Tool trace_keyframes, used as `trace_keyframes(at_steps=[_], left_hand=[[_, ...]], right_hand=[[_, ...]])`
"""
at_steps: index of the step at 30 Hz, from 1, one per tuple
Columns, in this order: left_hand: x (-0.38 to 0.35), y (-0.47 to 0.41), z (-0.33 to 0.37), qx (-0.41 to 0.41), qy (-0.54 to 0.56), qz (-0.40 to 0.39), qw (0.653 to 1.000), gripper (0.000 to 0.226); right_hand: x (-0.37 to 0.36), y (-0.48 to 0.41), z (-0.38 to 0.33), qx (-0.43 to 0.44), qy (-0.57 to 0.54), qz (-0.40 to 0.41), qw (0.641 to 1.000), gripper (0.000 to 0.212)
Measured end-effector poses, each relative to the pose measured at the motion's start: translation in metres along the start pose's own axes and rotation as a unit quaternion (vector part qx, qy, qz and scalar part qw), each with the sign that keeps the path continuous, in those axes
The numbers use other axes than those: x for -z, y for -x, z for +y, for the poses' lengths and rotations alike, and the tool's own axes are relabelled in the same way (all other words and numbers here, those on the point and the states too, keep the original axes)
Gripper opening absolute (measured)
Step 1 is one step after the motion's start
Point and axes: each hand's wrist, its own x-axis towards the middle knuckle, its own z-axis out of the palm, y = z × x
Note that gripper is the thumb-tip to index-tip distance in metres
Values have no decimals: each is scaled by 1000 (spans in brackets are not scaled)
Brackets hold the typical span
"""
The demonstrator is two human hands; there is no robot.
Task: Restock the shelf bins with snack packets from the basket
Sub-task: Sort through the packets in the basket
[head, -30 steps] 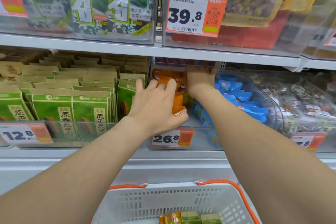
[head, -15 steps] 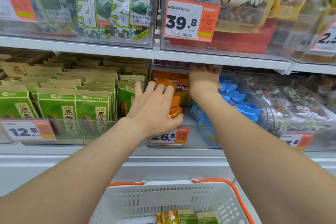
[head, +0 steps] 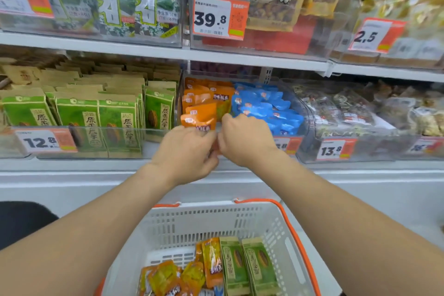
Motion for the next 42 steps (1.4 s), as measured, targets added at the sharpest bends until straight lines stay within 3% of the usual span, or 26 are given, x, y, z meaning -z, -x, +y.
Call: trace_keyframes(at_steps=[5,10,15,18,21,23,26,28,35,42], left_hand=[[-24,46,21,75,-25,-219,973,30],[-61,102,41,104,-13,-382,918,28],[-99,154,48,155,11,-534,831,17],[-121,185,56,166,18,-616,770,29],[-141,213,66,147,38,-678,720,71],[-149,224,72,129,31,-701,701,93],[-160,234,74,101,25,-703,704,112],[-164,237,73,90,30,-691,717,113],[-159,231,75,60,-19,-649,758,76],[-169,240,82,-15,-52,-621,782,65]], right_hand=[[-18,52,-23,36,19,-152,988,17],[-52,87,-35,41,47,-365,929,13],[-90,115,-44,68,4,-420,905,27],[-110,125,-53,107,-14,-428,897,26],[-123,128,-63,129,-15,-446,886,15],[-128,125,-67,138,-19,-444,885,20],[-136,118,-70,141,-37,-432,890,27],[-139,114,-70,146,-36,-427,892,29],[-144,107,-69,147,-37,-428,891,26],[-144,106,-66,139,-42,-423,894,24]])
